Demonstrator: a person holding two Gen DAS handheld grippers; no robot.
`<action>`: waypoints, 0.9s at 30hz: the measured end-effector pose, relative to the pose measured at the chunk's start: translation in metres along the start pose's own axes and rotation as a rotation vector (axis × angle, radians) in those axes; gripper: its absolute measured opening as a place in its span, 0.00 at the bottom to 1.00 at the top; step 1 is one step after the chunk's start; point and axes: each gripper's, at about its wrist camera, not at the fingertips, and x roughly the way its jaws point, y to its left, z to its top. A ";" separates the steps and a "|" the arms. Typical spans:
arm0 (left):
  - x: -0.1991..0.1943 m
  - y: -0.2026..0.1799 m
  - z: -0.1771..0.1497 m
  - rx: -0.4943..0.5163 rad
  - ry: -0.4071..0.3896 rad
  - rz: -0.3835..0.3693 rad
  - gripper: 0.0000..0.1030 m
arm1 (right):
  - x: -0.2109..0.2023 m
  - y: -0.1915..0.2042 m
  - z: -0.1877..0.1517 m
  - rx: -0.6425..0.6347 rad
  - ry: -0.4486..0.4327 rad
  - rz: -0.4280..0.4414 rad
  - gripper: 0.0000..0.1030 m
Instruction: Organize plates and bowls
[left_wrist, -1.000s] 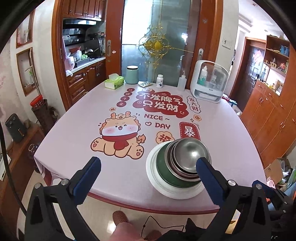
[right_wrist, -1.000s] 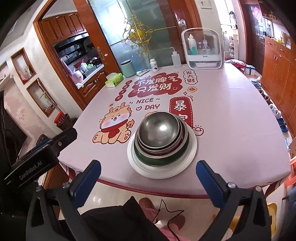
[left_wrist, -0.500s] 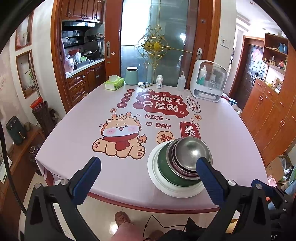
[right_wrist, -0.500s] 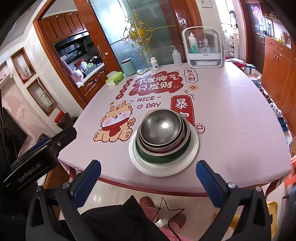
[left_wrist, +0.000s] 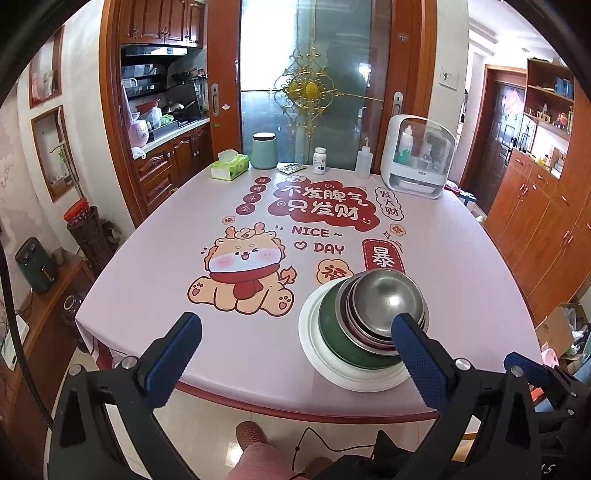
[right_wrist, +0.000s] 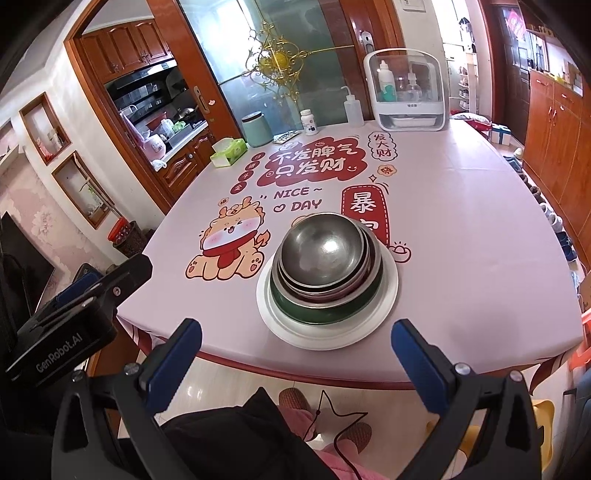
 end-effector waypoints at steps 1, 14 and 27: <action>0.000 0.000 0.001 0.005 0.001 -0.003 0.99 | 0.000 0.000 0.000 0.000 0.000 -0.001 1.00; 0.005 -0.004 0.003 0.044 0.026 -0.006 0.99 | 0.000 -0.006 -0.001 0.029 0.015 -0.022 1.00; 0.008 -0.003 0.003 0.050 0.041 0.011 0.99 | 0.004 -0.008 0.002 0.029 0.035 -0.021 1.00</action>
